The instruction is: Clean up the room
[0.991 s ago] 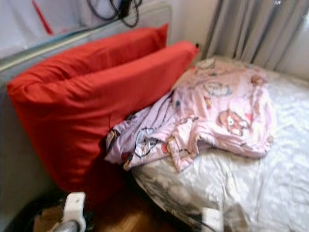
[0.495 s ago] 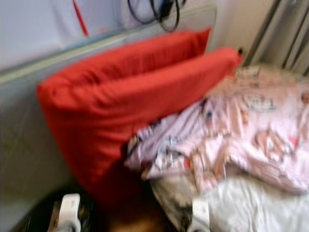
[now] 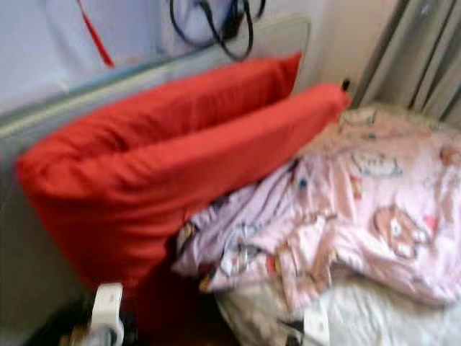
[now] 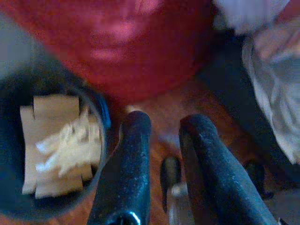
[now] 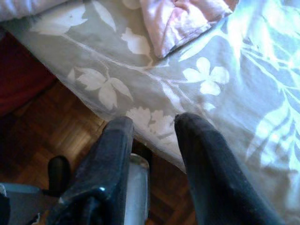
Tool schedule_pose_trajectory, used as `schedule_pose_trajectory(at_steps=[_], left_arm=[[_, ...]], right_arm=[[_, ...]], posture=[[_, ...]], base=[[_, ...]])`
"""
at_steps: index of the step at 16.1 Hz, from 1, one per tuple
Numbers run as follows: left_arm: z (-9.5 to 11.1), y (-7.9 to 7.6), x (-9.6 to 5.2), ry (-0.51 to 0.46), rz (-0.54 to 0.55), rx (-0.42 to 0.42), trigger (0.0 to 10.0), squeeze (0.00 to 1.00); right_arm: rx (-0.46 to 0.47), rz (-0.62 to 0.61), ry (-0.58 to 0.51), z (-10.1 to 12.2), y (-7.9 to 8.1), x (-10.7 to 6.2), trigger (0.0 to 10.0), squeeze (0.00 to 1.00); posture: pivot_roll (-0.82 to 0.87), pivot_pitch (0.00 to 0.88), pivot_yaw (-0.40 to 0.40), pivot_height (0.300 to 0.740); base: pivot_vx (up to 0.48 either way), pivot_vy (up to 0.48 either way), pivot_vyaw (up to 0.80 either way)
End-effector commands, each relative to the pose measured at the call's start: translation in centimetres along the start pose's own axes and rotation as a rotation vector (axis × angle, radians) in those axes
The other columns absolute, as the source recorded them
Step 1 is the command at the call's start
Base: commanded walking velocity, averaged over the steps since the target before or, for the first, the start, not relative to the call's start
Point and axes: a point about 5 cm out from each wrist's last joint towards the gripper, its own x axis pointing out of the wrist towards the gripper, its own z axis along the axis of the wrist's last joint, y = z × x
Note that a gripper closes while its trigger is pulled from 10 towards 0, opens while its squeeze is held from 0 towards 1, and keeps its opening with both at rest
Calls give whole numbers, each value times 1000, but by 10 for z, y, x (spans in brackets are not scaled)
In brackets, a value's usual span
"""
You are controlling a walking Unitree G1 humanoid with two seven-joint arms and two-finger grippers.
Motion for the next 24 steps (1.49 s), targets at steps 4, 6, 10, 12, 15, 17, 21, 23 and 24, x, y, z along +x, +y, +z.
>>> schedule_pose_trajectory(at_steps=[4, 6, 10, 12, 15, 17, 21, 23, 24], left_arm=[[14, -7, 2, -77, -26, -15, 10000, 0], [39, -7, 4, -199, -38, -24, 10000, 0], [92, -6, -6, -534, -63, -28, 10000, 0], [102, -4, -12, -628, -47, -19, 10000, 0], [94, -5, -24, -715, -65, 24, 10000, 0], [88, -6, -24, -699, -69, 20, 10000, 0], [96, -12, -24, -720, -84, 11, 10000, 0], [103, -11, -26, -743, -82, 6, 10000, 0], [103, -10, -26, -745, -81, 11, 10000, 0]], right_arm=[[-28, 40, -63, 14, 13, 4, 10000, 0], [-23, 54, -193, 48, 24, 8, 10000, 0], [0, 103, -504, 117, 31, 3, 10000, 0], [15, 88, -624, 132, 26, -4, 10000, 0], [21, 60, -705, 127, 23, -11, 10000, 0], [1, 71, -681, 117, 27, -11, 10000, 0], [-17, 61, -624, 117, 35, -6, 10000, 0], [-2, 56, -648, 125, 37, -7, 10000, 0], [4, 61, -660, 126, 37, -8, 10000, 0]], posture=[[22, 50, -20, 740], [17, 55, -13, 740], [13, 55, -25, 740], [15, 50, -32, 740], [5, 35, -35, 740], [8, 20, -40, 740], [-1, 0, -43, 725], [6, 0, -42, 695], [5, 0, -41, 683]], base=[[0, 0, 0], [0, 0, 0], [0, 0, 0], [0, 0, 0], [0, 0, 0], [0, 0, 0], [0, 0, 0], [0, 0, 0], [0, 0, 0]])
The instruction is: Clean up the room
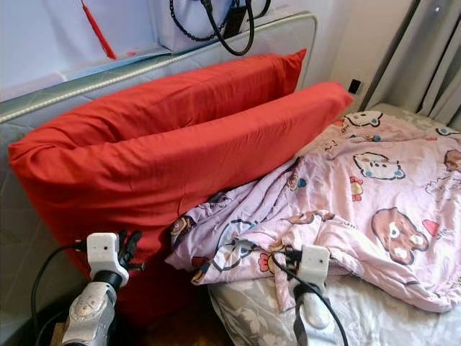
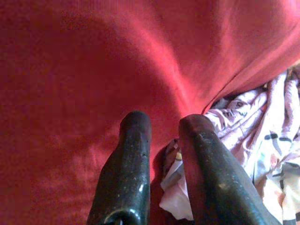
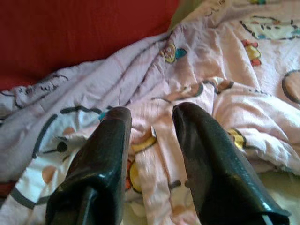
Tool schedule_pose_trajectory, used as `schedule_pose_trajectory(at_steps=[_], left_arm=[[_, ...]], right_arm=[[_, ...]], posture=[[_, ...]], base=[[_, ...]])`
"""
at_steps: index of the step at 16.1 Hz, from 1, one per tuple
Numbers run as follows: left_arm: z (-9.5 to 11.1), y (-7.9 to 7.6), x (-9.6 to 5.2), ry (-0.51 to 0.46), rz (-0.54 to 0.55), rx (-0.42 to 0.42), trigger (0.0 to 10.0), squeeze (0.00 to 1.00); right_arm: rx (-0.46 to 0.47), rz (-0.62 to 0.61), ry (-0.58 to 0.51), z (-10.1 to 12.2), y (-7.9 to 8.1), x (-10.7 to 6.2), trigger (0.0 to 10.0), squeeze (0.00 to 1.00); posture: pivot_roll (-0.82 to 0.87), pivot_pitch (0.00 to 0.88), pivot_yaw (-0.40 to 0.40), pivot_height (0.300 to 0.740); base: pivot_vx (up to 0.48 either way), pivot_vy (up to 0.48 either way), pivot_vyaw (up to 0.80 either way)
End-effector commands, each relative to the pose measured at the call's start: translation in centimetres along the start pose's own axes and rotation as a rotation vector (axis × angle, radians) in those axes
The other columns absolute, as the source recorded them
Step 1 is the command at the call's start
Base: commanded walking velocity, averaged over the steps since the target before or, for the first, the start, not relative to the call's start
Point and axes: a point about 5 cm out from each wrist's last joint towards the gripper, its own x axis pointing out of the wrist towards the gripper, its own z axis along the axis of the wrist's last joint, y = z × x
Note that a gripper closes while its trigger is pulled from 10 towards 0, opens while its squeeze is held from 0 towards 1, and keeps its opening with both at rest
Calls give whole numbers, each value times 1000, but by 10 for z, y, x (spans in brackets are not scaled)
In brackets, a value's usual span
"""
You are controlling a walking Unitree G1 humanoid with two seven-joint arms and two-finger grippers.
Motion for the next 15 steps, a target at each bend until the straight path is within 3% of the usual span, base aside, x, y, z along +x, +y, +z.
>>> schedule_pose_trajectory(at_steps=[1, 5, 8, 15], left_arm=[[0, 2, 0, 3, 0, 6, 10000, 0], [0, 0, -1, 7, -11, -5, 10000, 0], [1, 0, -1, 4, -10, -7, 10000, 0], [3, 2, 3, 13, 10, -25, 10000, 0]], right_arm=[[6, 1, -12, 1, 0, 0, 10000, 0], [-3, -4, 19, 0, 3, 3, 10000, 0], [-2, 12, 13, 1, 4, 3, 10000, 0], [-13, 34, 31, 2, 8, 6, 10000, 0]], posture=[[3, 0, -41, 683], [4, 0, -41, 683], [4, 0, -41, 654], [6, 0, -41, 654]], base=[[0, 0, 0], [0, 0, 0], [0, 0, 0], [0, 0, 0]])
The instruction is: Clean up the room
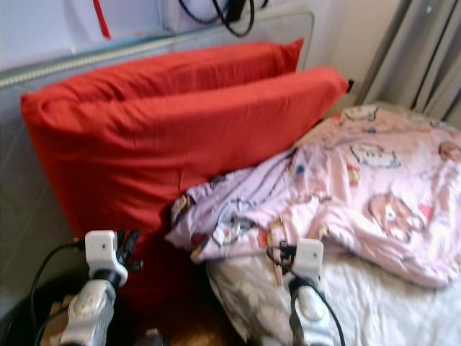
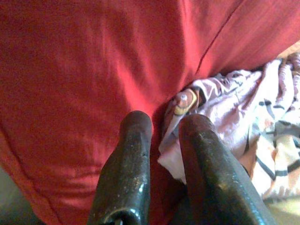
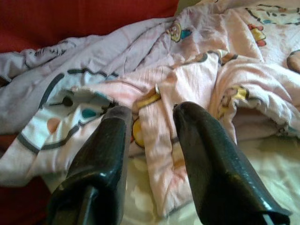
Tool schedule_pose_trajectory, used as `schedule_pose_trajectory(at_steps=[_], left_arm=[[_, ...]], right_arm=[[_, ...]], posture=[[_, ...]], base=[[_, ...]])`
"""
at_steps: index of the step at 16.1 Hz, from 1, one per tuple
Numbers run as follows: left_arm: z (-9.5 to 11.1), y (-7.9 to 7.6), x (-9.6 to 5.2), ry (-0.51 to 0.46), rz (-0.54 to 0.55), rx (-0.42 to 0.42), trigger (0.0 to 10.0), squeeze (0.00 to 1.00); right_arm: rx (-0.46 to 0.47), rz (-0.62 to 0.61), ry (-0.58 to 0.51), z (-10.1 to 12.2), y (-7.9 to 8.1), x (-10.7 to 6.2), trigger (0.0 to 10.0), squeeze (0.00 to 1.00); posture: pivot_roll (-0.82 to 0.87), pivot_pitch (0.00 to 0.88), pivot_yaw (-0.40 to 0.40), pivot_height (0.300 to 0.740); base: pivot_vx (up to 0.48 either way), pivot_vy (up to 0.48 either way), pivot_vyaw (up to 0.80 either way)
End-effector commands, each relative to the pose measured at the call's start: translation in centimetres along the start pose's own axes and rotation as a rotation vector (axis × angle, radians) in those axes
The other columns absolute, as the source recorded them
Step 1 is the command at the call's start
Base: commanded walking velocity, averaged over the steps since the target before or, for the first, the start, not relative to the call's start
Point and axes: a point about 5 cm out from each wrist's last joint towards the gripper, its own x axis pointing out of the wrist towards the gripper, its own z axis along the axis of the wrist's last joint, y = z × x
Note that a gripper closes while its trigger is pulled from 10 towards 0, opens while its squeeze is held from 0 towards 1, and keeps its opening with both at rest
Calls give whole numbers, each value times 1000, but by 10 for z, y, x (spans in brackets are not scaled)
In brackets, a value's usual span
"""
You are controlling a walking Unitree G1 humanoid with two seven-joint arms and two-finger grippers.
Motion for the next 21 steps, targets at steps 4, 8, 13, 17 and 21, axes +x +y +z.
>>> schedule_pose_trajectory(at_steps=[4, 8, 13, 17, 21], left_arm=[[6, -1, 7, 3, -8, -13, 10000, 0], [6, -4, 7, 5, -11, -22, 10000, 0], [5, -8, 7, 14, -27, -25, 10000, 0], [5, -8, 7, 14, -25, -29, 10000, 0], [5, -8, 7, 14, -29, -30, 10000, 0]], right_arm=[[-13, 23, 10, 1, -1, 2, 10000, 0], [-19, 41, 37, -4, 2, 0, 10000, 0], [-29, 64, 29, -1, 4, 2, 10000, 0], [-31, 67, 34, 0, 5, 3, 10000, 0], [-34, 70, 42, -1, 5, 3, 10000, 0]], posture=[[2, 25, -44, 654], [2, 43, -49, 654], [2, 50, -51, 645], [5, 57, -53, 645], [1, 59, -51, 620]], base=[[0, 0, 0], [0, 0, 0], [0, 0, 0], [0, 0, 0], [0, 0, 0]])
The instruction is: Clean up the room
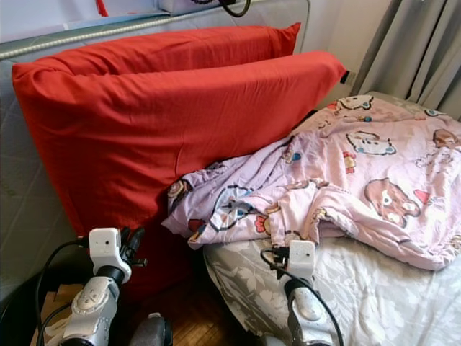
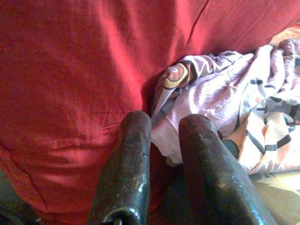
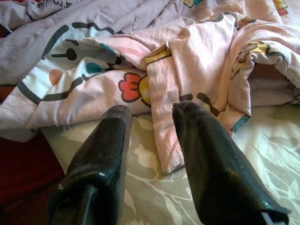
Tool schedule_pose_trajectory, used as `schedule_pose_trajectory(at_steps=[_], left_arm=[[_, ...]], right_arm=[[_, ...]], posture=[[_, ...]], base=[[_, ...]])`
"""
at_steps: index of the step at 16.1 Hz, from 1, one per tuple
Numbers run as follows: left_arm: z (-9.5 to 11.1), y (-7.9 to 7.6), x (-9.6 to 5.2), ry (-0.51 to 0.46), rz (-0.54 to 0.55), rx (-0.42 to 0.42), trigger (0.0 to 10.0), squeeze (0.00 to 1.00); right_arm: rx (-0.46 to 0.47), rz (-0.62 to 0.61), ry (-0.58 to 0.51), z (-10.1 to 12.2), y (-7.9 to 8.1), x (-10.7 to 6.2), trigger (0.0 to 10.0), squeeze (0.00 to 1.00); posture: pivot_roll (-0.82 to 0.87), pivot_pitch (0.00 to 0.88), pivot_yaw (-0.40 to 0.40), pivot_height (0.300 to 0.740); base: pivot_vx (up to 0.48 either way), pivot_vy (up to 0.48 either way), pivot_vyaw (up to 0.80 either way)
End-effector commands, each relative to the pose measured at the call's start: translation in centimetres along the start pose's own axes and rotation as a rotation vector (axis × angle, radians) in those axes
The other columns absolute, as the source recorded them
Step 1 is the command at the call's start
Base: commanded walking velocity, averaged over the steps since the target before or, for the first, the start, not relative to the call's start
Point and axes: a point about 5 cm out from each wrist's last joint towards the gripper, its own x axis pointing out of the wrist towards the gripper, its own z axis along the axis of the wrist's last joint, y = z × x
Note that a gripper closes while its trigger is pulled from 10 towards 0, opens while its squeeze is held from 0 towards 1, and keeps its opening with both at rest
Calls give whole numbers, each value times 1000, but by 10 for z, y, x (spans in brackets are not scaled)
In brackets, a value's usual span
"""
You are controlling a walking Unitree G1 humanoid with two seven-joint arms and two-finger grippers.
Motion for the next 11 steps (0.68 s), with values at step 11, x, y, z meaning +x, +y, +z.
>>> schedule_pose_trajectory(at_steps=[11], left_arm=[[6, -3, 4, -14, -15, 2, 10000, 0]], right_arm=[[-10, 17, 10, 0, 1, 1, 10000, 0]], posture=[[6, 64, -51, 620]], base=[[0, 0, 0]])
